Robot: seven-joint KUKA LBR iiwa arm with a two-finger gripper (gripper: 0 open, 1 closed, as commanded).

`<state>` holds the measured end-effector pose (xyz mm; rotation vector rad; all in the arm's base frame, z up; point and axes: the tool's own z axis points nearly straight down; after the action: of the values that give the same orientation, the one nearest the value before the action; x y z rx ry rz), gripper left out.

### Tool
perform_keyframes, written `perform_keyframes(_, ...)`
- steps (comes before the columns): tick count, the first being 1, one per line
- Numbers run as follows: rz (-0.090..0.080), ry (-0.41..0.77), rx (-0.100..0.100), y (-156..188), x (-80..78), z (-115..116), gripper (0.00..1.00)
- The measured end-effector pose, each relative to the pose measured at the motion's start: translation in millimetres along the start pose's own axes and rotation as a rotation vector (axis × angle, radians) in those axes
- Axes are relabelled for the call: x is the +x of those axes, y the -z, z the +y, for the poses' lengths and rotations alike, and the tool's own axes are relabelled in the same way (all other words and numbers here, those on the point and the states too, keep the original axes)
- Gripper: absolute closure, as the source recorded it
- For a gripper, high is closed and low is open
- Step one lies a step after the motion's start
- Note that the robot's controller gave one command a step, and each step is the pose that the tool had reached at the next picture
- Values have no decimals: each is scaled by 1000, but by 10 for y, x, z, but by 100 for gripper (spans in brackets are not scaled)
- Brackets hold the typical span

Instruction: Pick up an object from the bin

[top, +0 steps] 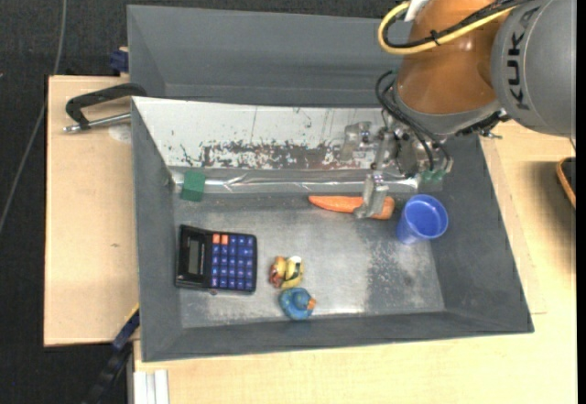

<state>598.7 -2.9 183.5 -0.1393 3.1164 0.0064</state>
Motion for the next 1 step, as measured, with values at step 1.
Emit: perform_keyframes(1,-5,-98,-1,-326,46,-68,0)
